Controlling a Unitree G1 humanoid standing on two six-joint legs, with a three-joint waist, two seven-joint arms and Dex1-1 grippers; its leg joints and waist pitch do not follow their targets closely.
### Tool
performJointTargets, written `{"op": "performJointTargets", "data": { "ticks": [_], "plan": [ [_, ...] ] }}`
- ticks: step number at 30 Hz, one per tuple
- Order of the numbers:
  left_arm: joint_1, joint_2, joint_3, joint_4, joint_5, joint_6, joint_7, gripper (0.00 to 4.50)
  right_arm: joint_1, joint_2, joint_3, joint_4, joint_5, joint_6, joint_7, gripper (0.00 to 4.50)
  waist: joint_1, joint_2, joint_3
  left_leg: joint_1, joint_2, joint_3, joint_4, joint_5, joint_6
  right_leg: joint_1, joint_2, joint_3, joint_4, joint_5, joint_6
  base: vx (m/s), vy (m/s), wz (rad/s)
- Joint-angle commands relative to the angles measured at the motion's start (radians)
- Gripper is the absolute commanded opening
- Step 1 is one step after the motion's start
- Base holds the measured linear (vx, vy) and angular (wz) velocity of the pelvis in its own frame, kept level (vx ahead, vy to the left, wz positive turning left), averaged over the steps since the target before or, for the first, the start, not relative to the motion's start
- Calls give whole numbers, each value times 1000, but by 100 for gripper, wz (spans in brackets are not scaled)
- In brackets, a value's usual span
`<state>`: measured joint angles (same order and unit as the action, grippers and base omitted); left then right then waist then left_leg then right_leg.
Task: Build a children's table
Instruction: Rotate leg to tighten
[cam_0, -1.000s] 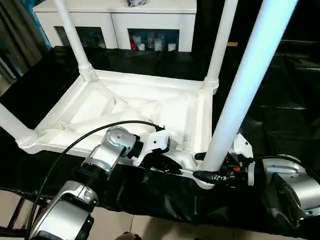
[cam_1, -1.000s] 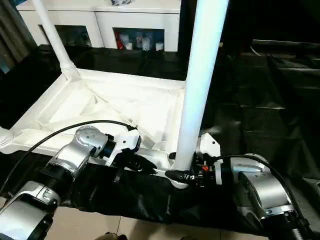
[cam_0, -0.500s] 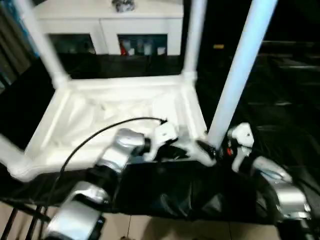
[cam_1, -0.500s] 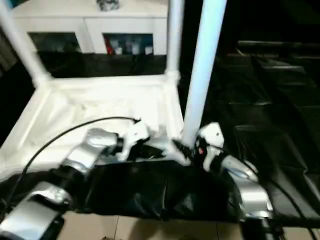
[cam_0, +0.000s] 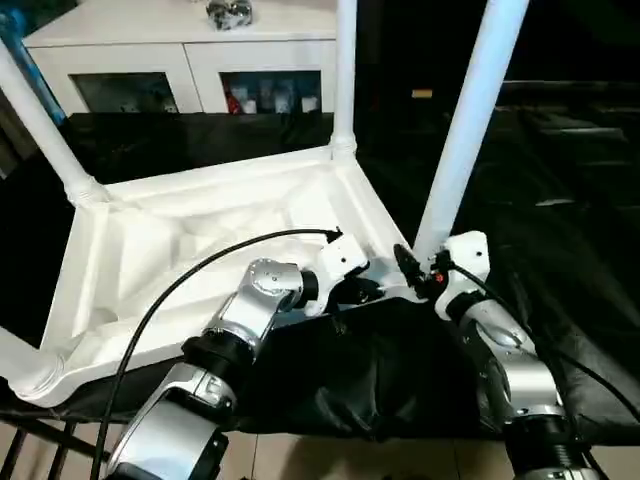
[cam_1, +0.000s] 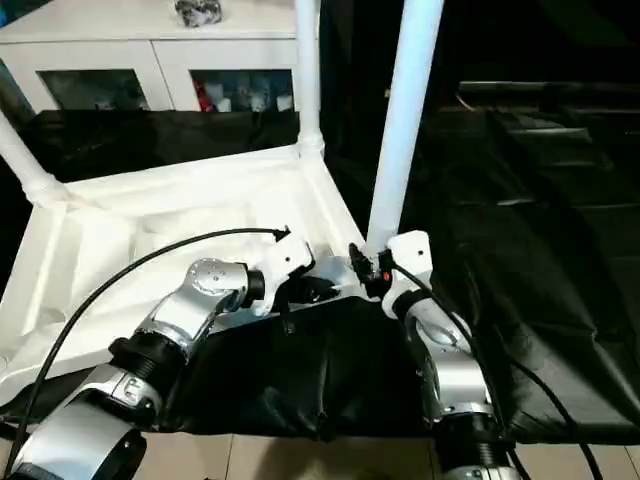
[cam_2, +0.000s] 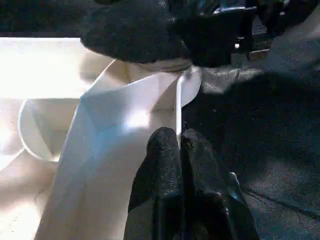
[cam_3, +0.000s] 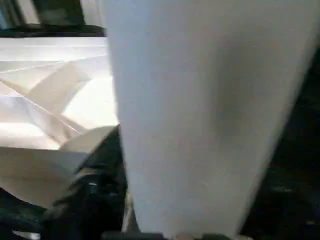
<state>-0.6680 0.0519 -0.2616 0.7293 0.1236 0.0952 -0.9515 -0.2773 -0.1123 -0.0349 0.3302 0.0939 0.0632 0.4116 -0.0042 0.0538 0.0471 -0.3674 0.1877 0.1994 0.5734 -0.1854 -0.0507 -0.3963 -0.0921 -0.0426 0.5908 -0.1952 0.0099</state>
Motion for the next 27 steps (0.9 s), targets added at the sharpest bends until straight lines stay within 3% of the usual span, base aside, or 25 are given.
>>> {"op": "performJointTargets", "data": {
  "ticks": [1,3,8,13,16,19,25,27],
  "plan": [
    [11,-61,-52,-2,-37,-40,-49,0,6,50,114,23,31,40,91,311,5,-19,-36,1,36,-24,-76,-313,58,29,-48,33,-98,-348,-190,0,0,0],
    [17,-37,-51,-16,-52,-41,-94,0,23,6,97,-24,63,51,168,319,8,-25,-38,0,35,-20,-73,-282,76,34,-47,33,-94,-304,-199,0,0,0],
    [24,-17,-51,-33,-64,-50,-145,0,36,-45,96,-53,75,64,237,360,18,-22,-42,-2,36,-17,-67,-208,107,38,-48,32,-84,-207,-229,0,0,0],
    [36,35,-52,-62,-86,-56,-251,0,71,-180,127,-131,91,93,401,362,29,-25,-40,-1,39,-16,-65,-198,124,42,-48,31,-82,-194,-238,0,0,0],
    [40,82,-60,-79,-99,-70,-344,0,106,-283,146,-190,144,136,571,362,36,-24,-38,1,41,-16,-68,-223,118,39,-49,33,-85,-237,-235,0,0,0],
    [37,105,-66,-81,-98,-80,-378,0,119,-332,157,-208,158,161,645,362,45,-24,-37,3,44,-15,-68,-221,119,39,-46,32,-83,-223,-240,0,0,0],
    [36,136,-76,-84,-98,-93,-435,0,114,-381,169,-197,146,158,706,303,50,-24,-39,2,44,-14,-65,-203,110,40,-48,31,-77,-187,-256,0,0,0],
    [37,155,-82,-89,-99,-98,-466,0,105,-408,170,-204,172,185,747,292,53,-25,-38,2,45,-14,-65,-197,114,40,-48,31,-75,-173,-260,0,0,0]
  ]
}}
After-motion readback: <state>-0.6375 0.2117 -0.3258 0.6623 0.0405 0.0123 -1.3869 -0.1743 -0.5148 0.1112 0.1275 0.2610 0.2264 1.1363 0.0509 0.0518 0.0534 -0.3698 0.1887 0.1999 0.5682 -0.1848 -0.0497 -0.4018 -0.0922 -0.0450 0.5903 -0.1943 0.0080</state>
